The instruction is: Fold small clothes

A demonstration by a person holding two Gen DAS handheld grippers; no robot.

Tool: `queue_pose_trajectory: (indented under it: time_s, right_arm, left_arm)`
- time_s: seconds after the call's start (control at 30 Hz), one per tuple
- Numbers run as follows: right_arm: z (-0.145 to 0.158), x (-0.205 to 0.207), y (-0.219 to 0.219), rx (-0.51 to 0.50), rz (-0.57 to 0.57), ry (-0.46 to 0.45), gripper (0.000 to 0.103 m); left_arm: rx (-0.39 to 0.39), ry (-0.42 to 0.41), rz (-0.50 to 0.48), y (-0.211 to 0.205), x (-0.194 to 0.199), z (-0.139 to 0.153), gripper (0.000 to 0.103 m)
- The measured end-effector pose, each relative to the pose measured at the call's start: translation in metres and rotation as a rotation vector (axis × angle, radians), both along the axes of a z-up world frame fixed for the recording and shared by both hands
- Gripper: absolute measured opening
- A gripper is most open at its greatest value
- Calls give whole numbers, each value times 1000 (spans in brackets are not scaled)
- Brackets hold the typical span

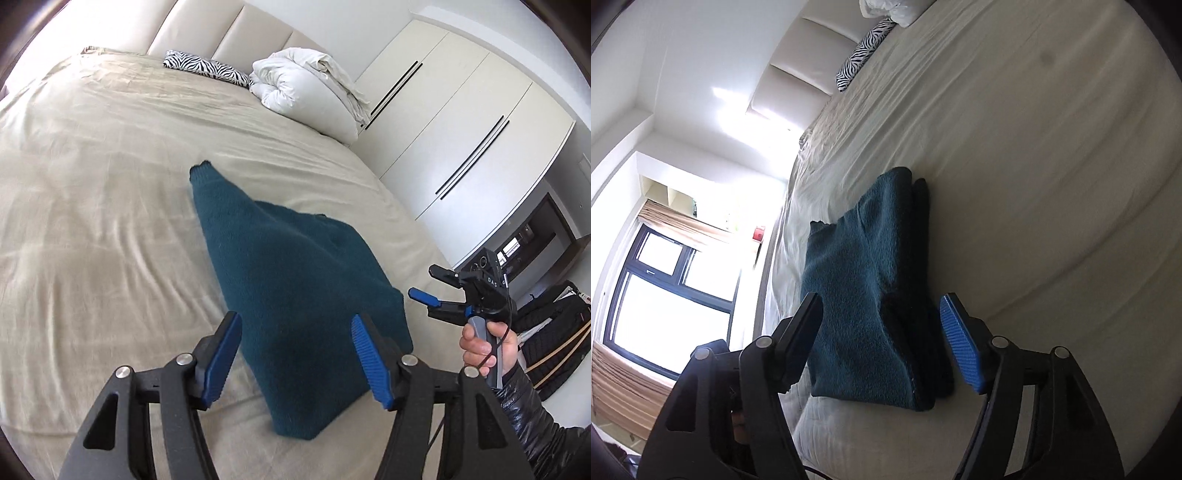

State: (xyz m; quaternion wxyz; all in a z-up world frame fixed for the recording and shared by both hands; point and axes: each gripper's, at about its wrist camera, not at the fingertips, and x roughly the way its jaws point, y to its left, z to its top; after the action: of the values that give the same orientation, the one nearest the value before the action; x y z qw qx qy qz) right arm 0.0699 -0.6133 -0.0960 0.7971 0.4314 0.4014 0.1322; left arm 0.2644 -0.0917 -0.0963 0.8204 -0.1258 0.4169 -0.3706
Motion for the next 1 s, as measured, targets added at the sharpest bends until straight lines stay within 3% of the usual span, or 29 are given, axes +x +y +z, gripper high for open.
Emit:
queue_pose_trajectory:
  time_s: [0.07,0.2,0.33,0.4,0.53,0.6,0.7,0.83,1.0]
  right_arm:
    - [-5,20,5,13,27,16,66]
    - [-34,56,-13,49,67,100,66]
    - [-52,78,-2,35,118,122,66]
    - [-56,87,7,8,153,140,66]
    - [-63,102,18,-24,187,171,58]
    - [-69,110,20,-45,188,202,41]
    - [-72,112,26,-59,183,222,32]
    - [-64,115,44,-204,177,238,27]
    - [-52,119,76,-421,187,242,26]
  left_arm:
    - [4,49,6,-14,21,-6,81]
    - [-65,205,53,-18,53,-31,81]
    - [-40,300,59,-29,63,-56,81]
    - [-42,345,62,-33,65,-69,69]
    - [-5,328,56,-43,62,-68,59]
    - [49,294,54,-49,58,-63,58]
    - [140,235,59,-61,53,-55,54]
    - [248,161,73,-75,45,-48,49]
    - [325,110,86,-94,39,-42,46]
